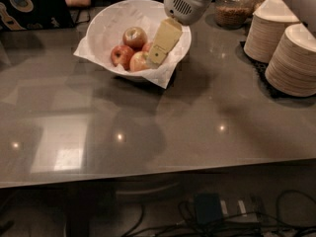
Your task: Pick apple from white bowl
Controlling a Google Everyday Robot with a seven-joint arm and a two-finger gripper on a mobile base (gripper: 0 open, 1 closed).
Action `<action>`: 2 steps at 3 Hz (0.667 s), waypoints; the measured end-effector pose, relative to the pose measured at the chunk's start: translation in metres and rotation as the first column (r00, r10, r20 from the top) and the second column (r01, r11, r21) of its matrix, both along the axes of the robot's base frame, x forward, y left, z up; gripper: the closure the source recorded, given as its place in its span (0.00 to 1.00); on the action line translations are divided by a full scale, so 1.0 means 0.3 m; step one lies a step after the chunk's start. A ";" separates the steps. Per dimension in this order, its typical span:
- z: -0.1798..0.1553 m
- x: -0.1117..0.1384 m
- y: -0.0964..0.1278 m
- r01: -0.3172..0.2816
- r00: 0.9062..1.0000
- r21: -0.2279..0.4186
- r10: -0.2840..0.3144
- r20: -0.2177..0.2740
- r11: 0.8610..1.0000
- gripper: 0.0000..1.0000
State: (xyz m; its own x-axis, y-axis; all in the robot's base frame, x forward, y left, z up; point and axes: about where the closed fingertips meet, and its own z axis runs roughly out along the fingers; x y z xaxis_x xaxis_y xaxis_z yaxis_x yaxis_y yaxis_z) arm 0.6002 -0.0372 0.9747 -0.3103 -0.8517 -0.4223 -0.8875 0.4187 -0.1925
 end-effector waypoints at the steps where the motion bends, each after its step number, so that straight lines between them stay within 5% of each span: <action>1: 0.021 0.091 0.070 0.124 0.991 0.091 -0.129 0.046 0.988 0.00; 2: 0.030 0.154 0.119 0.254 0.962 0.171 -0.267 0.059 0.952 0.00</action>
Offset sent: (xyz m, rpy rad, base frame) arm 0.0699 0.0475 0.0129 0.2765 -0.1035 -0.4799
